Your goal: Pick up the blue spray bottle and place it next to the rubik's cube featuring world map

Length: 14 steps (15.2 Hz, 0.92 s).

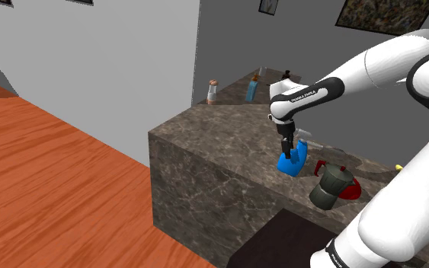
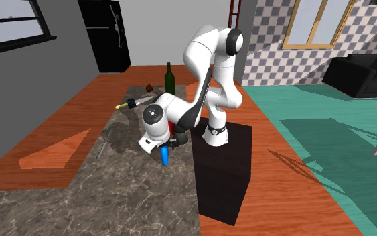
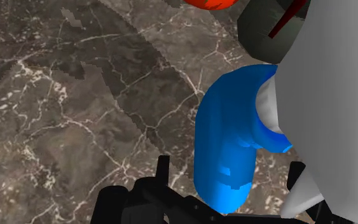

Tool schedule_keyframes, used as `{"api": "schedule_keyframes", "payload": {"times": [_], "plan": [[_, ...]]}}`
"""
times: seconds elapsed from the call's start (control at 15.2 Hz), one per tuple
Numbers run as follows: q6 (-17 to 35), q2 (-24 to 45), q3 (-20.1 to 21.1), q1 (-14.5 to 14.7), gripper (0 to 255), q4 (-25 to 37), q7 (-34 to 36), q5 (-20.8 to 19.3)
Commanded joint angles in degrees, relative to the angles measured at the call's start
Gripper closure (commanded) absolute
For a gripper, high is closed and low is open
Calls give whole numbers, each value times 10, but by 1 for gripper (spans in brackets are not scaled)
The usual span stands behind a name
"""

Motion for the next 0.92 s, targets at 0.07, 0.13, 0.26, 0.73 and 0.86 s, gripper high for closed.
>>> {"api": "schedule_keyframes", "payload": {"times": [0.07, 0.13, 0.26, 0.73, 0.86], "plan": [[2, 0, 0, 0, 0, -2, 1, -1], [2, 0, 0, 0, 0, -2, 1, -1], [2, 0, 0, 0, 0, -2, 1, -1], [2, 0, 0, 0, 255, -2, 0, -1], [2, 0, 0, 0, 255, -2, 0, 0]]}}
